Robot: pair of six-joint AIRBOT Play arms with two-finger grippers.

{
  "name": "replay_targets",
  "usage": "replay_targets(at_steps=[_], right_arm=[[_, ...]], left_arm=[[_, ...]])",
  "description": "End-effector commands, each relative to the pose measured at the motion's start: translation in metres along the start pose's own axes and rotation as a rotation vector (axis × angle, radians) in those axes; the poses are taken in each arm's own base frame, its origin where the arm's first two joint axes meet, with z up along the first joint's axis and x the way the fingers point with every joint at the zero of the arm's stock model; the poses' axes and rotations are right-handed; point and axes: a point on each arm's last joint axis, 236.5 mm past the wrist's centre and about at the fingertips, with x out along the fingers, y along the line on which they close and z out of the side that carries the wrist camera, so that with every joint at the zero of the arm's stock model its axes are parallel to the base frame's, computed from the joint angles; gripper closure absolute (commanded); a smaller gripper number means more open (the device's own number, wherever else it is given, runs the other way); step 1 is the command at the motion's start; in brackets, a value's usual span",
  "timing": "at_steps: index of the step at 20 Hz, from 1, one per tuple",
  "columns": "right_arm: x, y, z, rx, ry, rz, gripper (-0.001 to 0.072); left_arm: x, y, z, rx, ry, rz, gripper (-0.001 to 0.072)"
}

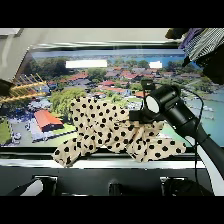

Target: Fold the clothes and pants, and hang the long-sleeved shirts on hangers.

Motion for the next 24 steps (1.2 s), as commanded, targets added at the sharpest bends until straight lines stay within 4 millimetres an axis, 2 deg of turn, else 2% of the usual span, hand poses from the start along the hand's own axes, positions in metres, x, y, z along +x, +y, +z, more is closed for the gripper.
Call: replay_targets(at_steps=[1, 3, 6, 10, 12, 17, 22, 24], right_arm=[[-0.001, -0.01, 0.018, -0.006, -0.078, -0.042, 0.0684], [-0.002, -0.018, 0.03, 0.035, -0.128, -0.075, 0.0684], [0.002, -0.032, 0.041, 0.11, -0.167, -0.136, 0.0684], [0.03, -0.04, 0.04, 0.252, -0.093, -0.153, 0.0685], [0.04, -0.041, 0.038, 0.315, -0.033, -0.095, 0.0685], [0.044, -0.043, 0.038, 0.359, 0.017, -0.03, 0.0685], [0.044, -0.041, 0.039, 0.359, 0.012, -0.02, 0.0685], [0.042, -0.038, 0.036, 0.357, 0.02, -0.011, 0.0685]], left_arm=[[-0.005, -0.114, -0.051, 0.119, 0.068, -0.251, 0.0686], [-0.015, -0.158, -0.076, 0.171, 0.098, -0.338, 0.0686], [-0.037, -0.206, -0.101, 0.259, 0.123, -0.442, 0.0687], [-0.057, -0.248, -0.133, 0.356, 0.179, -0.574, 0.0687], [-0.06, -0.261, -0.14, 0.392, 0.198, -0.621, 0.0686], [-0.059, -0.28, -0.154, 0.459, 0.226, -0.696, 0.0686], [-0.049, -0.28, -0.155, 0.465, 0.244, -0.711, 0.0686], [-0.04, -0.277, -0.148, 0.453, 0.223, -0.686, 0.0686]])
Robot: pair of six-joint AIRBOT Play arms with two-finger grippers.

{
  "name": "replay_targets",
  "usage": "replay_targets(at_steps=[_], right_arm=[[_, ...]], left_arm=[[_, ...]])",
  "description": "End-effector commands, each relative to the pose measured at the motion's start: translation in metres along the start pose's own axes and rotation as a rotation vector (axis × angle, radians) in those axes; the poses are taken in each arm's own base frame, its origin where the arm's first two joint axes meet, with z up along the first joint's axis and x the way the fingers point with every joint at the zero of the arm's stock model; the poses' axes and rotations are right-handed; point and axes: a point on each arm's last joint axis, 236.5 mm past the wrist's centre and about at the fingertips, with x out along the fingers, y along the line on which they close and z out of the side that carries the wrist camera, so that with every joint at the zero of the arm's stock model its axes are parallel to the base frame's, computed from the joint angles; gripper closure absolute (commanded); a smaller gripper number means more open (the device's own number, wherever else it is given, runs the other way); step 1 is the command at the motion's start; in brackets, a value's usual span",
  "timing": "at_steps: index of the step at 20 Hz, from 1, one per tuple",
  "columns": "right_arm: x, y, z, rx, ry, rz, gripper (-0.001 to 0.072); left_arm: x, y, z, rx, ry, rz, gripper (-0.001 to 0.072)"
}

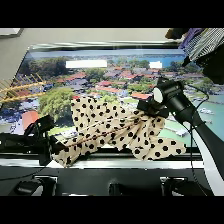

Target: Fold the clothes and pants, and hang the long-sleeved shirts on hangers.

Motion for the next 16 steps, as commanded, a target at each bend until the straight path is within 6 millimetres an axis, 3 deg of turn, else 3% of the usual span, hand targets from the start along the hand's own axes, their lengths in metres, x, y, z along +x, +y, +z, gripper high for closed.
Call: replay_targets(at_steps=[1, 8, 16], right_arm=[[-0.002, 0.002, -0.005, 0.001, 0.02, 0.016, 0.0685], [-0.003, -0.002, -0.004, -0.002, 0.014, -0.003, 0.0685], [-0.007, 0.003, -0.002, -0.006, 0.002, 0.027, 0.0685]], left_arm=[[0.004, 0.015, 0.009, 0.004, -0.029, 0.042, 0.0685], [-0.01, 0.021, 0.018, 0.034, -0.044, 0.092, 0.0686], [0.011, 0.037, 0.009, 0.064, 0.017, 0.046, 0.0686]])
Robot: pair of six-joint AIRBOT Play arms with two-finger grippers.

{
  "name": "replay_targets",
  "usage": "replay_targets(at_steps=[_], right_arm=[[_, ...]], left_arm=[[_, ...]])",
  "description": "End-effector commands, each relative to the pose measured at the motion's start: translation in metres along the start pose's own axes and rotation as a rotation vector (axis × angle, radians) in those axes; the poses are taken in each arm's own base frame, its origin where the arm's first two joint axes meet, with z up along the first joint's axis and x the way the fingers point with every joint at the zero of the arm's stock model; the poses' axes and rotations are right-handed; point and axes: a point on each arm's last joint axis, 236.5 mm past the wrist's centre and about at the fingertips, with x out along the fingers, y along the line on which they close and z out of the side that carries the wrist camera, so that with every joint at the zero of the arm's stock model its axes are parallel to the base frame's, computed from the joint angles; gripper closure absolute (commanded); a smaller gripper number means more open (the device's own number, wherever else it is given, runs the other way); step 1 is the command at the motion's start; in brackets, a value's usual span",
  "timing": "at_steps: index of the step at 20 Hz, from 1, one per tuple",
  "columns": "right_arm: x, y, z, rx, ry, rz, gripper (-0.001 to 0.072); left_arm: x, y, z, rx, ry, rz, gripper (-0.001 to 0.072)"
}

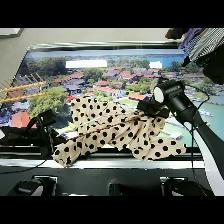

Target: Fold the clothes and pants, and hang the long-sleeved shirts on hangers.

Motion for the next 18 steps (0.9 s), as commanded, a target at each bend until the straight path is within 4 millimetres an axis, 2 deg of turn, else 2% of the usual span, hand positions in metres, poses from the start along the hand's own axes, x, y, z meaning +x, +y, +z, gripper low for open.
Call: replay_targets(at_steps=[1, 6, 13, 16, 18], right_arm=[[-0.006, 0.004, -0.001, -0.003, -0.004, 0.025, 0.0685], [-0.024, 0.006, -0.008, -0.017, -0.005, 0.071, 0.0685], [-0.054, -0.009, -0.032, -0.078, 0.046, 0.066, 0.0684], [-0.076, -0.009, -0.03, -0.075, 0.005, 0.099, 0.0685], [-0.077, -0.01, -0.029, -0.073, 0.001, 0.101, 0.0684]], left_arm=[[0.012, 0.014, 0.003, 0.011, -0.004, 0.004, 0.0686], [0.021, 0.022, 0.003, 0.062, 0.0, -0.008, 0.0686], [0.007, 0.039, 0.017, 0.17, 0.002, 0.043, 0.0686], [0.009, 0.041, 0.022, 0.219, 0.005, 0.033, 0.0686], [0.014, 0.036, 0.028, 0.259, 0.008, 0.01, 0.0686]])
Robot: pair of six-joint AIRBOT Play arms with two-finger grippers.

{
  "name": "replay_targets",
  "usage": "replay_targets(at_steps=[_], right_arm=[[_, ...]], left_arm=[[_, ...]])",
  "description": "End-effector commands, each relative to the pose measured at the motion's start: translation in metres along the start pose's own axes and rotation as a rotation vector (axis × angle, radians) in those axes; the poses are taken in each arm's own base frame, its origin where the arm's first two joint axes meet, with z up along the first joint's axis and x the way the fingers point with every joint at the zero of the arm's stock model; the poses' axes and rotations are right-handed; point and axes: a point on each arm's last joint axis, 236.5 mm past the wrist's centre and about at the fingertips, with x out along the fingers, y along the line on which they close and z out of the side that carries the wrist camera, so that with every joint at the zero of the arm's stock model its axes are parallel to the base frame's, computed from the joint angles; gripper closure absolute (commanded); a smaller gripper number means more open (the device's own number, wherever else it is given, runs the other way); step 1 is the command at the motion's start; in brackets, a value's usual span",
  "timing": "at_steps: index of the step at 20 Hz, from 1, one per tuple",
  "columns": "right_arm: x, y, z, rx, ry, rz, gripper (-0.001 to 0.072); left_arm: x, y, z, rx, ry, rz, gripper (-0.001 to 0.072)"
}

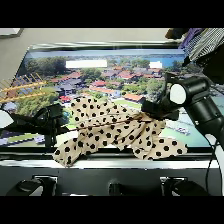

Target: Fold the clothes and pants, and hang the long-sleeved shirts on hangers.

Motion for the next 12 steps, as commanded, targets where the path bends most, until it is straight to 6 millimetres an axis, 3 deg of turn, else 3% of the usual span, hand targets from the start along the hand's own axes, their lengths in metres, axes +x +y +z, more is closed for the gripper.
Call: replay_targets(at_steps=[1, 4, 8, 12], right_arm=[[-0.009, 0.005, -0.004, -0.004, 0.001, 0.032, 0.0684], [-0.015, 0.035, -0.019, -0.016, 0.062, 0.164, 0.0684], [-0.045, 0.044, -0.021, -0.005, 0.036, 0.23, 0.0684], [-0.082, 0.056, -0.029, -0.006, 0.053, 0.297, 0.0684]], left_arm=[[0.008, -0.003, 0.012, 0.079, -0.002, -0.025, 0.0685], [0.025, -0.003, 0.029, 0.095, -0.019, -0.022, 0.0686], [0.046, -0.007, 0.032, 0.106, -0.006, -0.062, 0.0686], [0.054, 0.002, 0.045, 0.089, -0.05, -0.033, 0.0686]])
